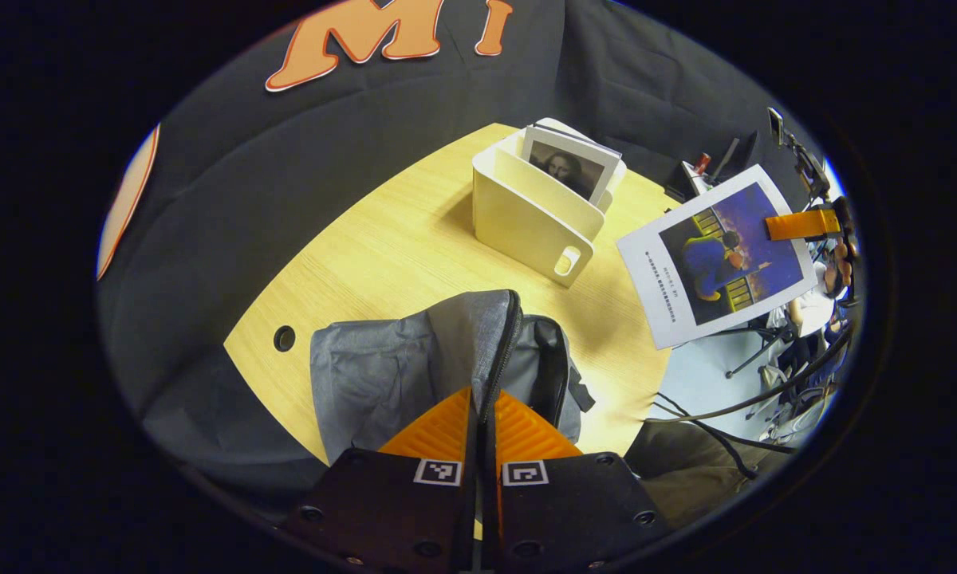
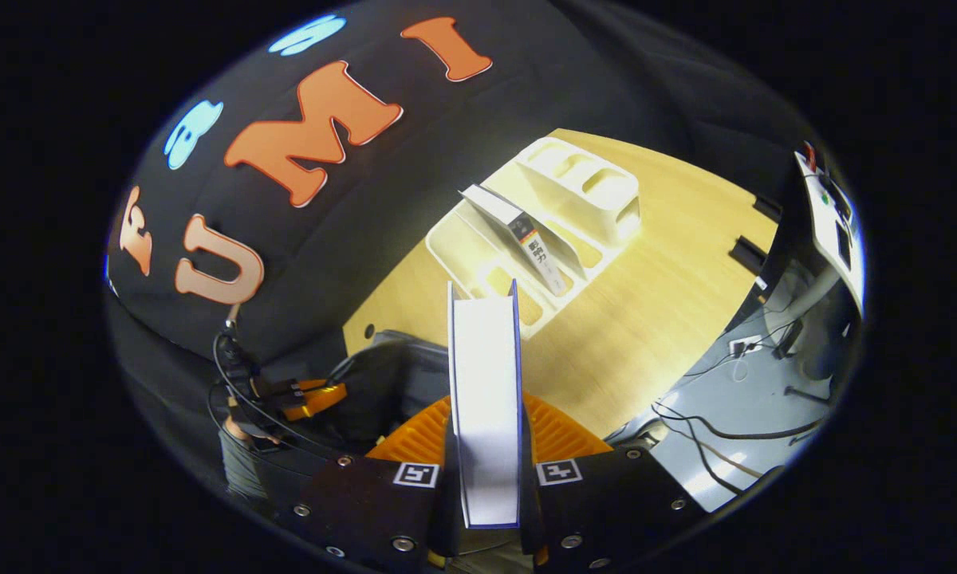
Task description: Open the schoolbag, grab two books from the bookshelf and put them into the schoolbag.
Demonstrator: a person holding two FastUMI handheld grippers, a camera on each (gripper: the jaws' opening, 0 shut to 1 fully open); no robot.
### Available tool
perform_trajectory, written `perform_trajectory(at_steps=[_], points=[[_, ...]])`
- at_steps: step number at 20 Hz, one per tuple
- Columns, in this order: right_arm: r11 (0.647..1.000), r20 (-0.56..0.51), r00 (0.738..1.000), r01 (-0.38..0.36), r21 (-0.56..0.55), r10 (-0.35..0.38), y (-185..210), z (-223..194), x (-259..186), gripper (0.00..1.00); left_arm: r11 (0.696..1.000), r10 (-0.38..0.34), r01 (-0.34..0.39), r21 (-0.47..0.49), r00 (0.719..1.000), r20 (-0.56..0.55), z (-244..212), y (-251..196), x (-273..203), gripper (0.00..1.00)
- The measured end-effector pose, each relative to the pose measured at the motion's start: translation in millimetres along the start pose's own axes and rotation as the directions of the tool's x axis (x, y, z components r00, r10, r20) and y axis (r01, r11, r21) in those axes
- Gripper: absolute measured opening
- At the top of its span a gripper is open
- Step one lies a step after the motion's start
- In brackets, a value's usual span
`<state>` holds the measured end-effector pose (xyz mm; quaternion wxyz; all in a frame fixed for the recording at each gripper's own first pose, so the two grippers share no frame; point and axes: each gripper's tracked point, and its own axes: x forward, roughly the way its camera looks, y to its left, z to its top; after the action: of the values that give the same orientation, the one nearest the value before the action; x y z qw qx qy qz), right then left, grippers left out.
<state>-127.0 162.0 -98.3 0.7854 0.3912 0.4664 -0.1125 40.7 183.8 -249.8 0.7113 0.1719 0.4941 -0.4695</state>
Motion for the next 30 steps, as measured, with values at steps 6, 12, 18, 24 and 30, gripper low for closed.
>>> perform_trajectory(at_steps=[6, 12, 18, 24, 30], points=[[0.984, -0.016, 0.985, -0.173, 0.047, 0.174, 41.1, -18.4, 29.7, 0.30, 0.998, 0.027, -0.024, -0.063, 0.999, 0.040, 1.8, 1.4, -4.5, 0.05], [0.955, -0.056, 0.956, -0.282, 0.097, 0.288, 79.3, -41.2, 79.0, 0.29, 0.990, 0.047, -0.033, -0.138, 0.994, 0.098, 9.0, 9.8, -18.1, 0.05], [0.928, -0.099, 0.929, -0.341, 0.151, 0.358, 108.6, -72.7, 134.3, 0.29, 0.985, 0.065, -0.041, -0.165, 0.987, 0.145, 15.7, 10.2, -23.1, 0.05], [0.910, -0.061, 0.931, -0.336, 0.243, 0.360, 115.0, -90.0, 194.0, 0.29, 0.978, 0.071, -0.029, -0.206, 0.978, 0.197, 16.4, 4.5, -26.0, 0.05], [0.879, -0.025, 0.920, -0.367, 0.306, 0.392, 125.5, -114.5, 232.9, 0.29, 0.977, 0.069, -0.015, -0.214, 0.966, 0.248, 19.3, -2.3, -25.1, 0.05]])
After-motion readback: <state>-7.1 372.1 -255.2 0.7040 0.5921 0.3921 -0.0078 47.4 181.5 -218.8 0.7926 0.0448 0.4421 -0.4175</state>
